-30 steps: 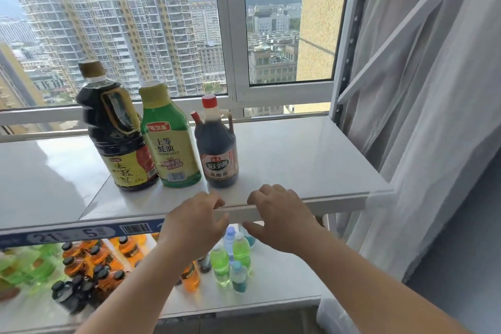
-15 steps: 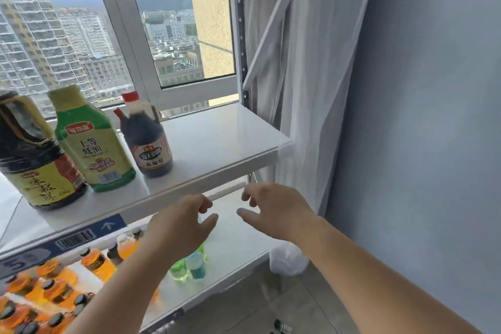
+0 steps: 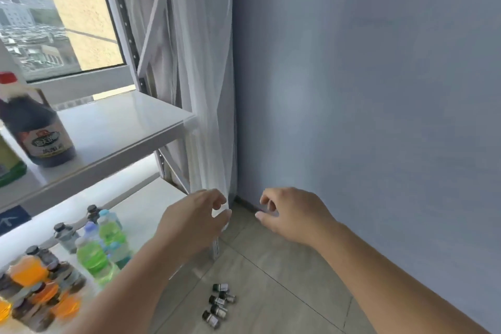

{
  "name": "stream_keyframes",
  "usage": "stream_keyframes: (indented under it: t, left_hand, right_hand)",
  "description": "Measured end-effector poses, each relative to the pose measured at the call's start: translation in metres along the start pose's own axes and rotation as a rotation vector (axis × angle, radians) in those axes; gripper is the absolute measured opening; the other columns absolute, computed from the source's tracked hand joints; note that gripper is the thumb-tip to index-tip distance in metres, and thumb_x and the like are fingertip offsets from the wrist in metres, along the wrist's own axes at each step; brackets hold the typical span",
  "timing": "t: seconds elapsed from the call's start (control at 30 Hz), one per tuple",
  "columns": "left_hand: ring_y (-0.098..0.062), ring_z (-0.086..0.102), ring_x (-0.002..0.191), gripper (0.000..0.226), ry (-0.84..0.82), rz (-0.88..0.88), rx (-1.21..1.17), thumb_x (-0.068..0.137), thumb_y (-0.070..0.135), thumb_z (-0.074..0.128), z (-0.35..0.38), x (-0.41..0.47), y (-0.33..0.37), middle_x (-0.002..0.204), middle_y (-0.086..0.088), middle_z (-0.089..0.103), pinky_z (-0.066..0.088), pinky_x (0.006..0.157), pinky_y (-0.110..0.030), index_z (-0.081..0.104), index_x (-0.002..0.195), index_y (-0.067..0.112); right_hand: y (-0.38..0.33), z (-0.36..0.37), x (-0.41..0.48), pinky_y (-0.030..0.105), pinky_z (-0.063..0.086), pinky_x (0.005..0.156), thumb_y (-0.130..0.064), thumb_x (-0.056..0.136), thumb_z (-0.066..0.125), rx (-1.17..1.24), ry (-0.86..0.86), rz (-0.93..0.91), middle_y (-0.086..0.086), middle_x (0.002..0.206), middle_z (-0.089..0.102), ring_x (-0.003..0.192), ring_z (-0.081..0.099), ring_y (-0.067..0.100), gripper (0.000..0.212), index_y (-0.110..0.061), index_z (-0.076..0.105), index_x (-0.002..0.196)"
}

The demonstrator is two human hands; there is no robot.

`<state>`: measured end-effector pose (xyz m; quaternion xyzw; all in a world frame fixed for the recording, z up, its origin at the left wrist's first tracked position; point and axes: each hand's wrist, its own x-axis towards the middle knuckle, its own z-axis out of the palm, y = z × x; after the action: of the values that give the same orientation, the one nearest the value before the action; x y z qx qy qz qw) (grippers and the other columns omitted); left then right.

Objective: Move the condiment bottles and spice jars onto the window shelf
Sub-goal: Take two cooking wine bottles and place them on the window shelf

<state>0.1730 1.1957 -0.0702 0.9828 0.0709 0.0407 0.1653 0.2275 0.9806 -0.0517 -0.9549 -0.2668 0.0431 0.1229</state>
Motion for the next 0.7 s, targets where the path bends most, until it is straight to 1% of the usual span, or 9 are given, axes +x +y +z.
stream_keyframes:
  t: [0.13,0.23,0.33,0.4,0.5,0.6,0.7]
  left_hand:
    - [-0.009,0.061,0.107,0.026,-0.053,0.121,-0.028,0.095,0.054,0.053,0.016,-0.011,0.067,0.11,0.021,0.062,0.049,0.087,-0.03,0.059,0.114,0.039]
    - [-0.006,0.061,0.11,0.03,-0.081,0.207,-0.048,0.095,0.054,0.054,0.032,-0.023,0.121,0.115,0.022,0.064,0.048,0.086,-0.028,0.06,0.121,0.039]
    - [-0.004,0.063,0.108,0.031,-0.103,0.297,-0.058,0.093,0.055,0.052,0.051,-0.04,0.184,0.112,0.024,0.064,0.051,0.089,-0.03,0.06,0.12,0.04]
    - [-0.004,0.062,0.106,0.03,-0.109,0.346,-0.05,0.094,0.055,0.052,0.066,-0.059,0.233,0.11,0.024,0.062,0.051,0.088,-0.03,0.059,0.119,0.04]
    - [-0.002,0.061,0.106,0.033,-0.15,0.43,-0.042,0.095,0.056,0.05,0.093,-0.096,0.309,0.113,0.024,0.063,0.052,0.09,-0.031,0.058,0.122,0.04]
    - [-0.001,0.06,0.109,0.034,-0.203,0.504,-0.041,0.096,0.056,0.05,0.119,-0.134,0.382,0.117,0.025,0.063,0.05,0.09,-0.029,0.057,0.125,0.041]
    - [-0.001,0.059,0.11,0.034,-0.225,0.566,-0.048,0.096,0.055,0.051,0.139,-0.168,0.448,0.117,0.025,0.062,0.048,0.089,-0.028,0.057,0.126,0.04]
  right_hand:
    - [0.043,-0.016,-0.059,0.036,0.053,0.085,-0.057,0.095,0.055,-0.012,0.051,0.106,-0.012,0.104,0.065,0.095,0.063,0.013,0.037,-0.029,0.059,0.118]
    - [0.078,-0.027,-0.107,0.035,0.052,0.084,-0.058,0.095,0.054,-0.012,0.067,0.178,-0.012,0.107,0.065,0.096,0.062,0.013,0.038,-0.029,0.059,0.12]
    - [0.118,-0.038,-0.166,0.034,0.051,0.083,-0.058,0.097,0.053,-0.019,0.084,0.243,-0.012,0.112,0.065,0.098,0.061,0.013,0.039,-0.029,0.058,0.122]
    - [0.151,-0.044,-0.213,0.034,0.051,0.083,-0.057,0.097,0.053,-0.013,0.101,0.295,-0.012,0.112,0.065,0.097,0.061,0.013,0.038,-0.03,0.058,0.122]
    - [0.208,-0.05,-0.293,0.031,0.05,0.081,-0.059,0.095,0.053,0.013,0.112,0.409,-0.016,0.108,0.063,0.093,0.059,0.009,0.037,-0.033,0.057,0.121]
    - [0.261,-0.055,-0.373,0.028,0.047,0.077,-0.06,0.094,0.053,0.025,0.14,0.52,-0.018,0.102,0.061,0.091,0.059,0.006,0.036,-0.034,0.058,0.118]
    - [0.3,-0.064,-0.441,0.028,0.042,0.073,-0.06,0.094,0.053,0.005,0.162,0.58,-0.019,0.103,0.061,0.091,0.058,0.006,0.037,-0.034,0.058,0.12]
